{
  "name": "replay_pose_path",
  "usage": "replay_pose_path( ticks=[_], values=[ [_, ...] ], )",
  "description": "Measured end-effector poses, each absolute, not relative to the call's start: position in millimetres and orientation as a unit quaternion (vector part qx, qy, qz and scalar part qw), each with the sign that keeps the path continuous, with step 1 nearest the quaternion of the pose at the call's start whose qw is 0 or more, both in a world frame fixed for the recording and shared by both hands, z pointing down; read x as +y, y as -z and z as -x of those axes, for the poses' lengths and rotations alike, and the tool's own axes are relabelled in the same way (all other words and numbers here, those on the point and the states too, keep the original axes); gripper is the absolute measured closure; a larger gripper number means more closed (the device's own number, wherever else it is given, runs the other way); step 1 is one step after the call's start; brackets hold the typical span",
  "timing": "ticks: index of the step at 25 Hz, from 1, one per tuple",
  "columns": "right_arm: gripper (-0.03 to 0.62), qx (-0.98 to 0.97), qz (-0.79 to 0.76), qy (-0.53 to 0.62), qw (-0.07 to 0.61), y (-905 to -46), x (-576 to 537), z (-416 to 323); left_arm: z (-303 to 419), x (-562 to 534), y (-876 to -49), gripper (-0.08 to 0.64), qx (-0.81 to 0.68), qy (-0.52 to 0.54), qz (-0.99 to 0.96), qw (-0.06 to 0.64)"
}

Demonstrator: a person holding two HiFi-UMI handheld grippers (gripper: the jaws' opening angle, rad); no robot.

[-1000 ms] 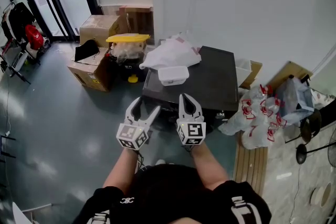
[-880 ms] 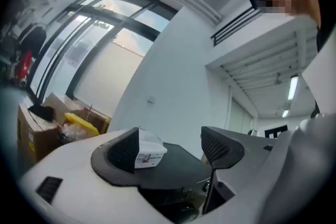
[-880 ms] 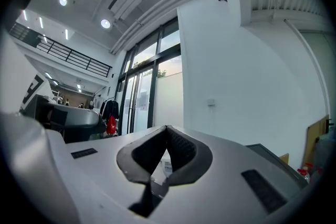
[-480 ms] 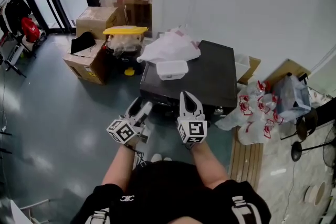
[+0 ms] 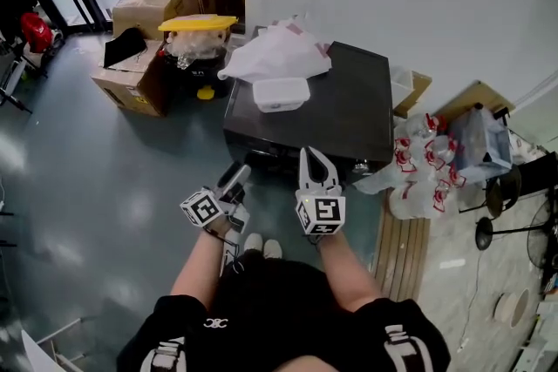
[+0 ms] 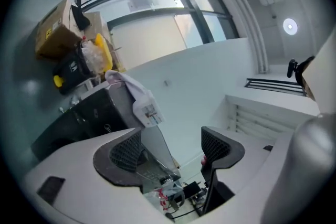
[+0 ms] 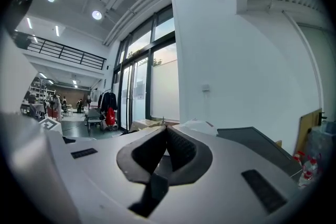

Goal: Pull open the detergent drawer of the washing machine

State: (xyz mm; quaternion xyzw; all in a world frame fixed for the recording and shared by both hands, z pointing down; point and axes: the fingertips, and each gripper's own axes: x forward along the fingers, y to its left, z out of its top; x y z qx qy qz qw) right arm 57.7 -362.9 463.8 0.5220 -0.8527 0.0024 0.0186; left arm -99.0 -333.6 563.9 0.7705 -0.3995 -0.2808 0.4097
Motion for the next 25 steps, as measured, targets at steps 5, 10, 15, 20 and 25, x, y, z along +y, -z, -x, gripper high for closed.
replay_pose_path(
  ticks=[5, 10, 15, 20, 25],
  values=[
    [0.591, -0.848, -0.528, -0.022, 0.036, -488.1, -369.4, -66.9, 95.5, -347.2, -591.1, 0.212, -0.392, 0.306, -0.746, 0.443],
    [0.591, -0.843, -0.536, -0.036, 0.043, -508.6, -376.6, -70.6, 96.5, -366.0, -622.8, 0.212, -0.390, 0.305, -0.737, 0.460],
    [0.591, -0.833, -0.548, -0.047, 0.056, -532.1, -386.0, -84.1, 88.1, -386.7, -661.3, 0.211, -0.367, 0.322, -0.719, 0.495],
    [0.591, -0.828, -0.553, -0.061, 0.069, -553.8, -390.4, -85.9, 89.3, -411.0, -680.7, 0.210, -0.340, 0.357, -0.711, 0.501],
    [0.591, -0.828, -0.552, -0.067, 0.078, -566.7, -396.4, -78.6, 93.0, -430.0, -702.8, 0.210, -0.336, 0.368, -0.695, 0.519]
  ],
)
